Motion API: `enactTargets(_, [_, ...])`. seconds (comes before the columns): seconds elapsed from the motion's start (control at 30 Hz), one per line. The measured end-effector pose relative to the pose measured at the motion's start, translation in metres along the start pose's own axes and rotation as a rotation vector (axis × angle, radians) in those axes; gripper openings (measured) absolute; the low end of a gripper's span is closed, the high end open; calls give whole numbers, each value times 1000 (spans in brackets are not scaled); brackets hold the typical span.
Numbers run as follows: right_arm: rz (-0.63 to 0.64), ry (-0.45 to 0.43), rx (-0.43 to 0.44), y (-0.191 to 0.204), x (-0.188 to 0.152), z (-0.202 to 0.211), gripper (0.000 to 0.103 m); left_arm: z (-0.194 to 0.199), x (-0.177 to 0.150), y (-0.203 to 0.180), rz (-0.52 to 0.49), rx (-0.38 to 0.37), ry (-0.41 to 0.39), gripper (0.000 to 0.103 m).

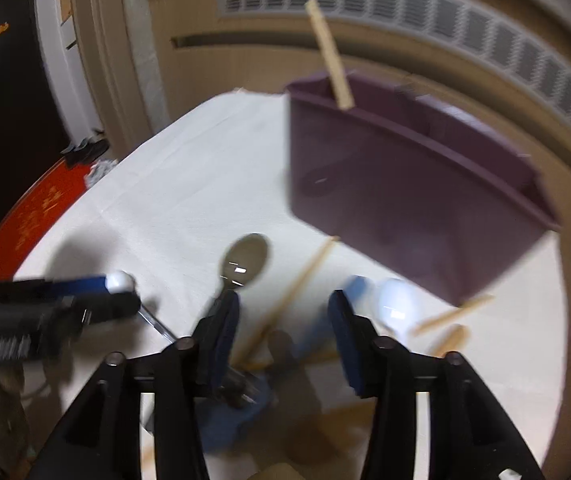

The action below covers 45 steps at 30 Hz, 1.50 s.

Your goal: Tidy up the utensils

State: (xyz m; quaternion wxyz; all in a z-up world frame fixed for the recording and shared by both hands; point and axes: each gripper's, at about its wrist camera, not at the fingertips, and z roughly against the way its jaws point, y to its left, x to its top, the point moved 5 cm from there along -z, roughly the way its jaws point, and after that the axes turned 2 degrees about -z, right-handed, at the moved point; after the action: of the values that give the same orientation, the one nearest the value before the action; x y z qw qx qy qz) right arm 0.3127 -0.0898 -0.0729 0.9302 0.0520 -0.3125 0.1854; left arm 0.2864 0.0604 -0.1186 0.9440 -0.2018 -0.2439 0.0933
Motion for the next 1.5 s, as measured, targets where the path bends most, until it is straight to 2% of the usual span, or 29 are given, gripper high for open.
enactTargets(0.07, [-7,-38,-42,-13,-7,12,60,-7,4,-9,-21,27,-1,53])
enactTargets(0.17, [-41,-73,-80,-34,-21,27,65,-21,11,-28,-80,28,4,53])
enactTargets(0.23, [-65,-80,-96,-47,-31,32,66,-30,15,-41,-128,16,3,53])
enactTargets(0.3, [-85,-79,-102,-61,-42,37,68,-40,18,-58,-178,-37,6,53])
enactTargets(0.37, [-103,-77,-109,-73,-54,41,68,-42,18,-65,-195,-46,16,53])
enactTargets(0.47, [-148,-75,-130,-95,-69,44,71,-35,13,-66,-219,44,5,55])
enactTargets(0.53, [-186,-76,-128,-107,-76,46,72,-31,10,-64,-201,80,25,55])
enactTargets(0.63, [-238,-78,-109,-117,-81,44,72,-35,2,-62,-137,40,116,48])
enactTargets(0.8, [-233,-105,-84,-114,-83,47,73,-43,12,-67,-104,104,101,46])
enactTargets(0.87, [-230,-115,-81,-113,-83,48,75,-47,14,-71,-127,134,88,45])
enactTargets(0.93, [-233,-119,-80,-113,-84,49,75,-51,17,-79,-189,182,61,40])
enactTargets(1.0, [-237,-121,-80,-114,-84,48,75,-57,17,-87,-281,240,15,29])
enactTargets(1.1, [-235,-120,-80,-113,-85,47,75,-59,16,-93,-381,281,-64,29])
enactTargets(1.17, [-233,-118,-81,-113,-85,46,75,-58,16,-93,-388,271,-80,28])
enactTargets(1.2, [-233,-115,-80,-113,-85,46,75,-55,17,-92,-385,250,-94,23])
enactTargets(1.27, [-235,-110,-80,-113,-85,44,75,-47,18,-91,-376,227,-111,23])
enactTargets(1.4, [-245,-98,-81,-115,-82,43,75,-6,11,-95,-404,140,-214,23])
enactTargets(1.5, [-277,-83,-58,-116,-76,41,75,21,5,-95,-407,90,-261,23])
